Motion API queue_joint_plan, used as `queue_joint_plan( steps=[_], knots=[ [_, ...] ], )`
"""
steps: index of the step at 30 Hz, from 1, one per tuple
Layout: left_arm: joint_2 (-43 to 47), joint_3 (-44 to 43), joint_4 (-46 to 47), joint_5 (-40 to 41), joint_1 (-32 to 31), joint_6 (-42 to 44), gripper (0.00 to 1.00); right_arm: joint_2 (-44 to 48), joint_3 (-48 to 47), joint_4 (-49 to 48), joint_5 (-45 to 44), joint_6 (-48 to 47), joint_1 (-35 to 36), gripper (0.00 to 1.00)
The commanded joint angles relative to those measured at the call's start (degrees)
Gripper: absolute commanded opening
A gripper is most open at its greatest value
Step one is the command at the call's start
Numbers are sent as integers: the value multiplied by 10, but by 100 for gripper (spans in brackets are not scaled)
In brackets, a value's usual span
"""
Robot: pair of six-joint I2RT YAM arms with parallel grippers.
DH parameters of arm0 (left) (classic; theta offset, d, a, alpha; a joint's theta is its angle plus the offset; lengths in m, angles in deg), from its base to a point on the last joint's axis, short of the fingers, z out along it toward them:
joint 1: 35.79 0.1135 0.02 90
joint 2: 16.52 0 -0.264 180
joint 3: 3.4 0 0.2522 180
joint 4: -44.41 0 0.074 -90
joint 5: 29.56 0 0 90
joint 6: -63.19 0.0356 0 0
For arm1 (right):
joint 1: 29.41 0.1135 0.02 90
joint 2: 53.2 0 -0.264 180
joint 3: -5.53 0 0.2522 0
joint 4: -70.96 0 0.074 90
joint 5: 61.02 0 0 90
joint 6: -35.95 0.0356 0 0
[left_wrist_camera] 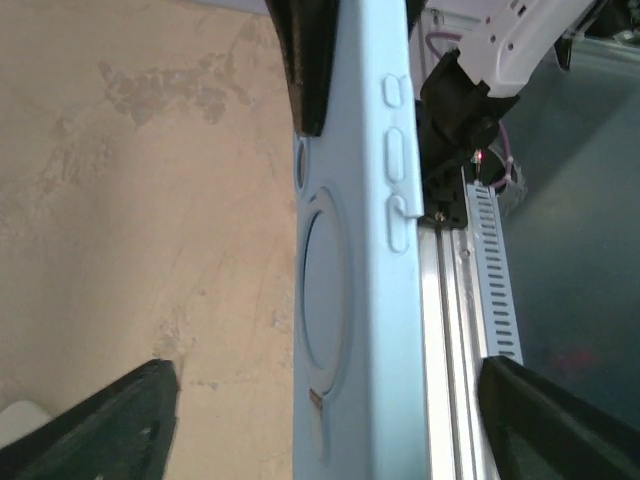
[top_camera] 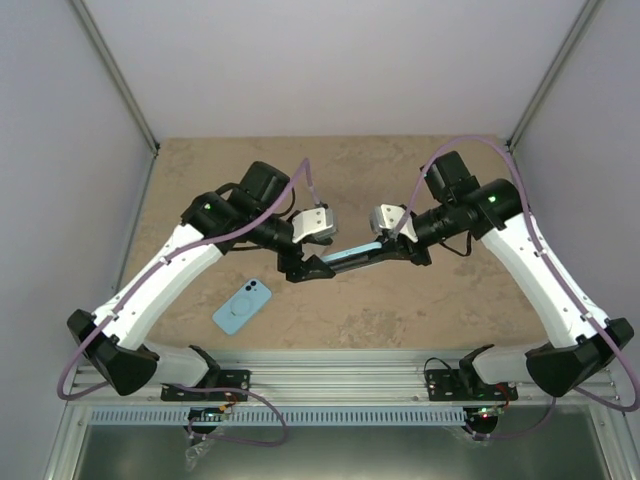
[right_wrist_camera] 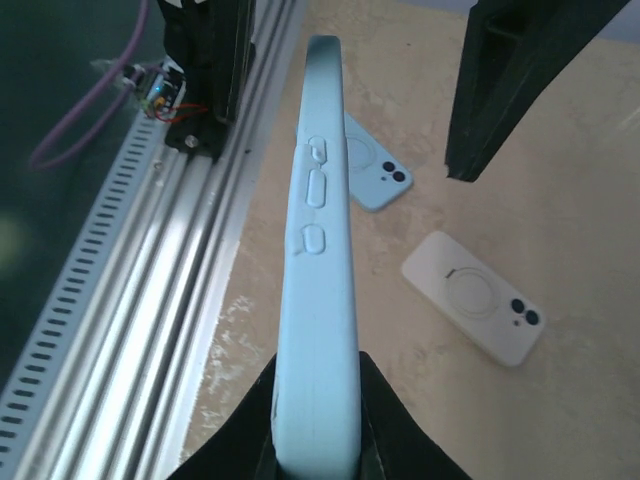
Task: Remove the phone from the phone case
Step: Pick up the phone at the center of the board.
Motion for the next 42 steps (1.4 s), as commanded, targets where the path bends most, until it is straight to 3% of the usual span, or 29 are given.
queue_joint_plan(
  steps=[1, 8, 14, 15, 18, 19, 22, 24, 25, 33, 37, 42],
  knots=[
    [-7, -5, -26, 42, -16, 19, 76, -5, -7, 6, 70, 38, -3, 0],
    [-16, -14, -26, 77, -18, 25, 46, -18, -6, 1, 79, 84, -4, 1],
    [-12, -10, -14, 77, -18, 17, 15, -30, -11, 4, 79, 106, -6, 1],
    [-10, -7, -9, 72, -18, 11, 11, -30, -16, -8, 80, 122, -9, 5],
    [0, 6, 18, 68, -18, -14, 3, -32, -38, -40, 90, 174, -25, 48],
    [3, 8, 35, 71, -17, -26, 0, -32, -46, -55, 89, 201, -30, 58],
    [16, 11, 72, 59, -1, -71, 0, -34, -65, -117, 47, 306, -40, 74],
    [27, 15, 101, 20, 26, -102, 0, -47, -87, -116, 62, 313, -53, 93],
    [32, 18, 119, 1, 40, -119, 0, -51, -95, -119, 73, 317, -60, 97],
    [49, 56, 254, -89, 70, -241, 0, -62, -109, -205, 196, 394, -152, 98],
    [44, 76, 341, -131, 92, -330, 0, -38, -42, -360, 226, 505, -177, 98],
    [40, 110, 470, -138, 102, -438, 0, -2, 87, -625, 225, 698, -178, 98]
  ],
)
